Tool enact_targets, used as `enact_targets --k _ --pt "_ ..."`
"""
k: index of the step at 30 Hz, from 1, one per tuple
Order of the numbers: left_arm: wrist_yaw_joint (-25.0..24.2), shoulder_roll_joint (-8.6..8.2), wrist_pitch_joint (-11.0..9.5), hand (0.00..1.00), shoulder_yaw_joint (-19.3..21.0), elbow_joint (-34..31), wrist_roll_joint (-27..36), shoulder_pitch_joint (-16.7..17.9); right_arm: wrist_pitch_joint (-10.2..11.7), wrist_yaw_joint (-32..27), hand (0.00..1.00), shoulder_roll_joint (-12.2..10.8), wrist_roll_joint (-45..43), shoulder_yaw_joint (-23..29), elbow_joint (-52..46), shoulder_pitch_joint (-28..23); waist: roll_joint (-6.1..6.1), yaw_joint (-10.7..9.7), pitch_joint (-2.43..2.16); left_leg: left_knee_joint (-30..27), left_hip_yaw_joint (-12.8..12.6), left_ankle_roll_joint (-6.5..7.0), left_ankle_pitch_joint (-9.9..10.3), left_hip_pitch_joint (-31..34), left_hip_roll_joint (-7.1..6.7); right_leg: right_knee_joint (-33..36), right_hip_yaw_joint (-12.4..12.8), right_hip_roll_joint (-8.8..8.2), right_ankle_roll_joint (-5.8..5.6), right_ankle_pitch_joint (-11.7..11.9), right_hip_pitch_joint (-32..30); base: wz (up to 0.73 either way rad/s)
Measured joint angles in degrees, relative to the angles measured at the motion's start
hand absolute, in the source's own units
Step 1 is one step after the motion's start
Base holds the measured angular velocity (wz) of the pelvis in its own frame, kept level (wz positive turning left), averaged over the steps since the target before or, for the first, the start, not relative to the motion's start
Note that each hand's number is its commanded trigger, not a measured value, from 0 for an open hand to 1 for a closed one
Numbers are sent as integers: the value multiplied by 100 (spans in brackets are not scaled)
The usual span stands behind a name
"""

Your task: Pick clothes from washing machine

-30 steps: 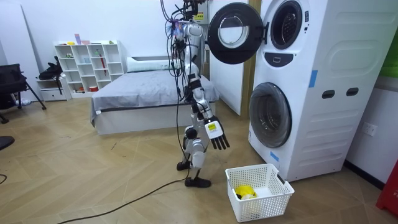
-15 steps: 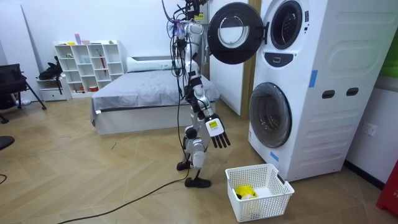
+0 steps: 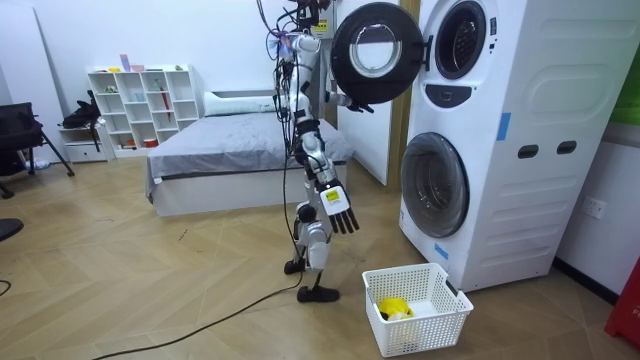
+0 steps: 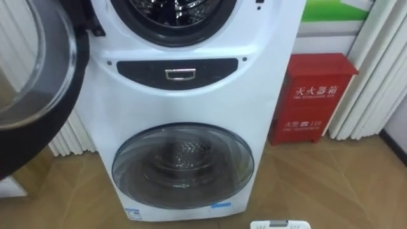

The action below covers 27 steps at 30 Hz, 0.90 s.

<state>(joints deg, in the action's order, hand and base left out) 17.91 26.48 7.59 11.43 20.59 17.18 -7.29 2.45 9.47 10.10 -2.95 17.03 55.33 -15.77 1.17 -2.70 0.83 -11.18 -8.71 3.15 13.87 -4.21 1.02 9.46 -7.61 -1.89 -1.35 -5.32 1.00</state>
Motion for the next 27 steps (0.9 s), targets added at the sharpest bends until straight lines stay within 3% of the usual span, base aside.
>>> enact_targets --k 3,6,8,9,10,11,12,13,14,15,16,18,24,27 --pt "-2 -61 477 0 -477 -676 -480 5 1 0 0 -46 -149 10 12 158 14 57 8 -95 -2 40 -24 151 8 -114 -23 -29 0 82 8 42" --pt "-297 -45 801 0 -864 -1330 -1064 84 -1 22 0 -72 -202 17 -8 238 29 220 19 -161 -77 66 -39 218 -10 -184 34 -88 0 86 62 33" --pt "-593 142 1011 0 -975 -1885 -1088 235 0 71 0 -101 -250 159 -74 238 60 413 38 -174 -104 67 -40 216 -11 -200 76 -110 -2 87 77 15" --pt "-740 378 1078 0 -990 -2302 -1089 234 -9 48 0 -105 -261 269 -60 248 99 455 62 -194 -160 76 -45 218 -11 -214 70 -140 -5 85 112 37" --pt "-738 646 1047 0 -932 -2850 -1098 158 -10 -9 0 -90 -255 277 -53 302 171 428 86 -202 -242 90 -55 227 -8 -178 69 -172 -14 80 114 43" --pt "-738 718 1034 0 -888 -3124 -1047 4 -10 -41 0 -81 -233 261 -43 325 208 406 79 -202 -260 107 -65 244 -16 -165 70 -195 -24 78 111 36" --pt "-744 751 846 0 -824 -3548 -1034 -430 -18 -75 0 -50 -161 160 -4 394 266 392 61 -170 -344 141 -87 248 -44 -153 104 -231 -73 69 104 5" --pt "-761 774 499 0 -783 -3826 -1019 -833 -57 -78 0 -23 -105 11 4 488 332 376 46 -106 -408 165 -102 213 -84 -160 111 -246 -135 57 96 -14" --pt "-765 841 471 0 -765 -3872 -1281 -957 -79 -77 0 -21 -91 -51 5 532 385 351 40 -68 -472 170 -105 185 -96 -160 111 -252 -158 56 99 -50" --pt "-924 1051 480 0 -676 -3824 -1341 -980 -90 -94 0 -19 -46 -169 -7 568 493 293 37 -8 -575 173 -108 117 -118 -172 99 -265 -210 42 100 -41" --pt "-1095 1000 480 0 -693 -3828 -1338 -979 -144 -128 0 -16 33 -256 -7 531 558 241 -5 19 -583 175 -109 106 -139 -161 70 -281 -233 18 98 -30" --pt "-1254 907 436 0 -707 -3867 -1277 -979 -295 -137 0 -18 103 -359 19 487 584 121 -23 57 -596 166 -119 64 -152 -90 39 -295 -222 -53 81 -6" --pt "-1760 799 -43 0 -708 -4035 -1276 -985 -308 -271 0 21 530 -569 21 554 391 -117 -96 176 -790 81 -133 -99 -86 34 134 -199 -157 -103 14 -21" --pt "-1911 800 -56 0 -715 -4043 -1276 -991 -302 -315 0 95 570 -640 14 553 363 -244 -106 186 -835 58 -117 -109 -61 17 138 -174 -138 -90 9 -10"
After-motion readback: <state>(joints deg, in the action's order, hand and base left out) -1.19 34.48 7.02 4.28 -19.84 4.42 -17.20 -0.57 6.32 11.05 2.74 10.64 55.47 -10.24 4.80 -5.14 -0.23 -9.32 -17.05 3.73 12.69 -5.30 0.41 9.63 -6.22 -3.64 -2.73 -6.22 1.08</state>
